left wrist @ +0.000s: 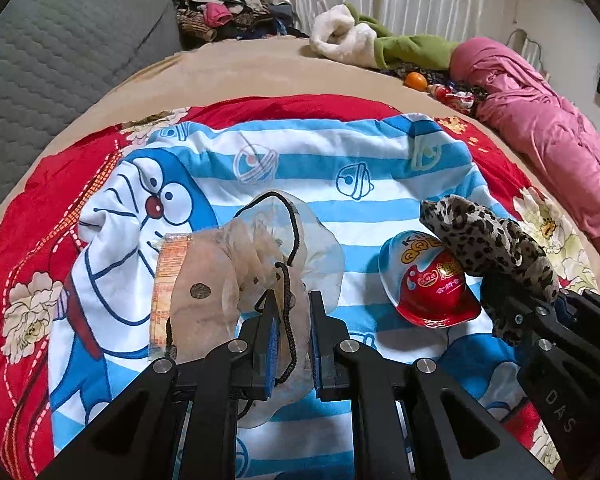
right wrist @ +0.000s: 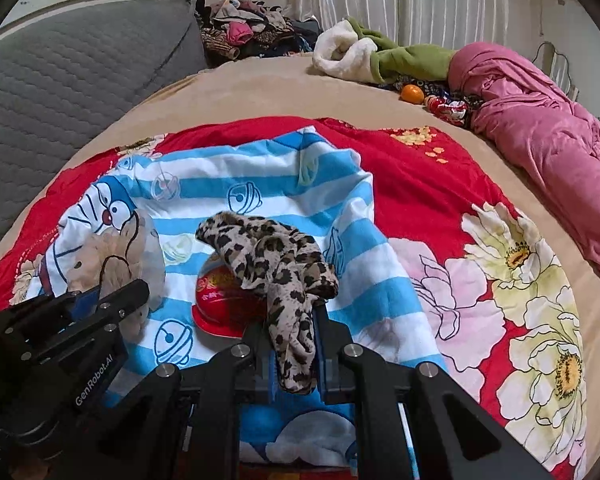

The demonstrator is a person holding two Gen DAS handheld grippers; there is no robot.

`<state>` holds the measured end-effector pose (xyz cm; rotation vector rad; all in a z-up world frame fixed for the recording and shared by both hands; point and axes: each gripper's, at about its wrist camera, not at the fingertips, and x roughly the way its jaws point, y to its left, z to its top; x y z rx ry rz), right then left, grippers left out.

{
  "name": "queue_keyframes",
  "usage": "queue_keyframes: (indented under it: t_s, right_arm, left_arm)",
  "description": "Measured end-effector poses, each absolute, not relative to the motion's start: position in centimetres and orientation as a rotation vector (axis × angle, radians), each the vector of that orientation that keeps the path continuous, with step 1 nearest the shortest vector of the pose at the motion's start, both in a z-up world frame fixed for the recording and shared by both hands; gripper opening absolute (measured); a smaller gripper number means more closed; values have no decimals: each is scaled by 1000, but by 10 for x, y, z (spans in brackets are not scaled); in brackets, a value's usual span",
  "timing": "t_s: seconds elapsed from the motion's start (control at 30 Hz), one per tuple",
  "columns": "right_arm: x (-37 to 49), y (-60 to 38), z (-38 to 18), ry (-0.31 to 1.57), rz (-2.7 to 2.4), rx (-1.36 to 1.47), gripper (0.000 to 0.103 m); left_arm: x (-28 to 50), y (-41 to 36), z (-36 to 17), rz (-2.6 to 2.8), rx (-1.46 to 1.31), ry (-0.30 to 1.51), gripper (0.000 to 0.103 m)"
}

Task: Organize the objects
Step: 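Lower the sheer scrunchie into the tray while right gripper lowers the leopard scrunchie beside the egg, then open left gripper releasing the sheer scrunchie while right gripper releases the leopard scrunchie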

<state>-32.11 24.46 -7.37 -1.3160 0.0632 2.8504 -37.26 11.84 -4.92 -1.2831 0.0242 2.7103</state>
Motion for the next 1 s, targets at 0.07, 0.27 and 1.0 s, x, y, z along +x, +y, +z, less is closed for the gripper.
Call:
queue_keyframes:
  t_s: [0.07, 0.27, 1.0]
  right_arm:
    - [-322, 244, -77, 62, 2846, -1328, 14]
    - [-323, 244, -81, 63, 2838, -1343, 16]
    - [-315, 239, -89, 30, 2811, -1416, 57]
  left_arm:
    - [-373, 118, -50, 2711, -1283, 20, 14]
    - [-374, 117, -54, 2716, -1291, 19, 20]
    - [-362, 107, -58, 2718, -1343, 20, 54]
